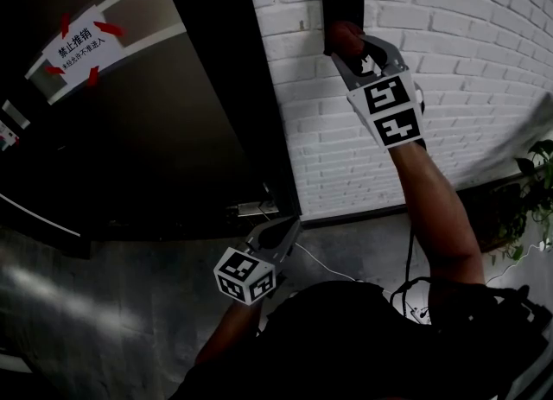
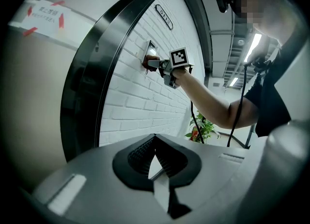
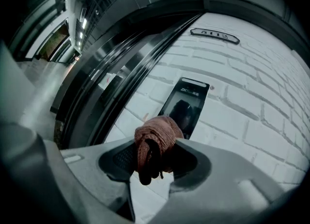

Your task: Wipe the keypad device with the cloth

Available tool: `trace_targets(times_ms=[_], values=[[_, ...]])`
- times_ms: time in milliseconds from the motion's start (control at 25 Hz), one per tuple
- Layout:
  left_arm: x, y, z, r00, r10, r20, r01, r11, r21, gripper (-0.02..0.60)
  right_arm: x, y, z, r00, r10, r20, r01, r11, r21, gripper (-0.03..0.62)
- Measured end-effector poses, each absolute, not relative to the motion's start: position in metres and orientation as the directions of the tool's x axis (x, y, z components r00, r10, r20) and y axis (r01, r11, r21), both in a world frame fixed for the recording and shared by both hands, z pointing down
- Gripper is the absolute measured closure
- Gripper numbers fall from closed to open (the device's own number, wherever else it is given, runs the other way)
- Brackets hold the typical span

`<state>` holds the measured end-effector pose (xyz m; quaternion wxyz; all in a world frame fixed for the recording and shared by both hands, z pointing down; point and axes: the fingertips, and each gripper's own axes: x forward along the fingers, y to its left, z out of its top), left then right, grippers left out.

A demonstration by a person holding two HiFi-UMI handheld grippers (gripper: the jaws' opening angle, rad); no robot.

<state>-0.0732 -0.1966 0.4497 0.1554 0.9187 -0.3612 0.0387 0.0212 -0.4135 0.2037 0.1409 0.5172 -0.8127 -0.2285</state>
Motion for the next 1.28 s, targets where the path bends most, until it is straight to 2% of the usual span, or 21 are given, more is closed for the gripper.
trace_targets(times_ms=[480, 1000, 1280], values=[[-0.082, -0.19, 0.452, 0.728, -0.663, 0.176, -0.685, -0.689, 0.238, 0.565, 0.021, -0.413, 0.225, -0.428, -0.902, 0.055, -0.79, 0.403, 0.462, 0.439], [-0.095, -0.173, 0.448, 0.754, -0.636, 0.163, -0.655, -0.711, 0.257, 0.565, 0.023, -0.412, 0.244, -0.375, -0.922, 0.097, -0.79, 0.373, 0.486, 0.439], [-0.106, -0.161, 0.451, 0.783, -0.6, 0.167, -0.621, -0.737, 0.266, 0.565, 0.028, -0.387, 0.268, -0.375, -0.913, 0.163, -0.819, 0.408, 0.402, 0.439]])
